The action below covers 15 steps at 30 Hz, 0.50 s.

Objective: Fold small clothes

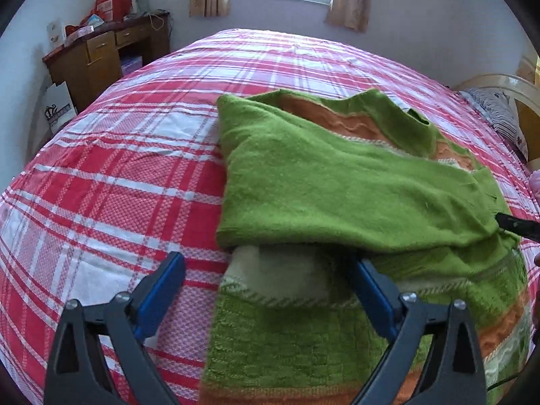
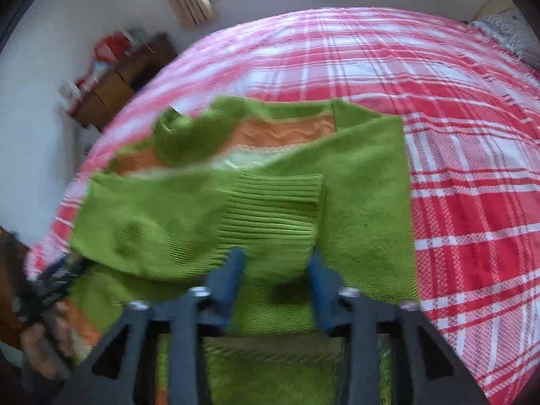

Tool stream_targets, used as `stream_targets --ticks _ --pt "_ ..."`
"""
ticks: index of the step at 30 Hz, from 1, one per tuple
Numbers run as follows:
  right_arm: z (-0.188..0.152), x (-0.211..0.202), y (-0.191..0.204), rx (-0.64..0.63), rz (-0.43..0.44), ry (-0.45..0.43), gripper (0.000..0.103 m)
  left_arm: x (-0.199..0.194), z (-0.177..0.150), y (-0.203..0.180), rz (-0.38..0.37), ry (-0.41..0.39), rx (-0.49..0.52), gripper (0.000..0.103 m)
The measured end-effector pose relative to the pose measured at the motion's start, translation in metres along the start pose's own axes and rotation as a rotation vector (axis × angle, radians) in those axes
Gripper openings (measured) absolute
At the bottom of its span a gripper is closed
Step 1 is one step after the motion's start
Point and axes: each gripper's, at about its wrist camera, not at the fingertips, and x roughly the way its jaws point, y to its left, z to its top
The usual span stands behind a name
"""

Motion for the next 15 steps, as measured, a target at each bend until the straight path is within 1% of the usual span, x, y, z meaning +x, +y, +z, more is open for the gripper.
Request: stream_targets --ticks 1,3,5,7,8,9,12,14,15 --pt "-0.002 -0.004 0.004 -0.03 -0.007 -0.023 0.002 0.0 -0.001 0.001 -0.006 -0.001 -0.006 0.099" --pt "-0.006 -0.015 0.009 -0.055 -0.002 -0.069 0.001 -0.003 -0.003 0.002 -0.016 -0.004 -0.014 0.099" --pt "-0.011 -0.037 0.015 -0.106 -0.032 -0.142 0.001 -0.004 -0.004 0.003 -0.022 -0.006 -0.016 0.099" --pt "-0.016 -0.054 0.014 -0.13 -0.057 -0.19 0.001 -0.005 -0.005 0.005 -0.031 -0.008 -0.019 0.099" --pt "-0.016 -0.056 0.013 -0.134 -0.069 -0.199 0.001 -0.005 -0.005 0.006 -0.035 -0.011 -0.025 0.099" --pt "-0.017 -0.058 0.01 -0.134 -0.076 -0.201 0.001 -0.004 -0.004 0.008 -0.037 -0.012 -0.03 0.099" --pt "-0.025 -0.049 -0.001 -0.118 -0.101 -0.171 0.001 -0.006 -0.005 0.011 -0.041 -0.018 -0.044 0.099" --pt "-0.029 -0.037 -0.01 -0.088 -0.088 -0.143 0.001 -0.008 -0.006 0.013 -0.048 -0.028 -0.055 0.099" --pt "-0.031 -0.032 -0.011 -0.084 -0.097 -0.137 0.001 -0.009 -0.007 0.015 -0.048 -0.027 -0.062 0.099"
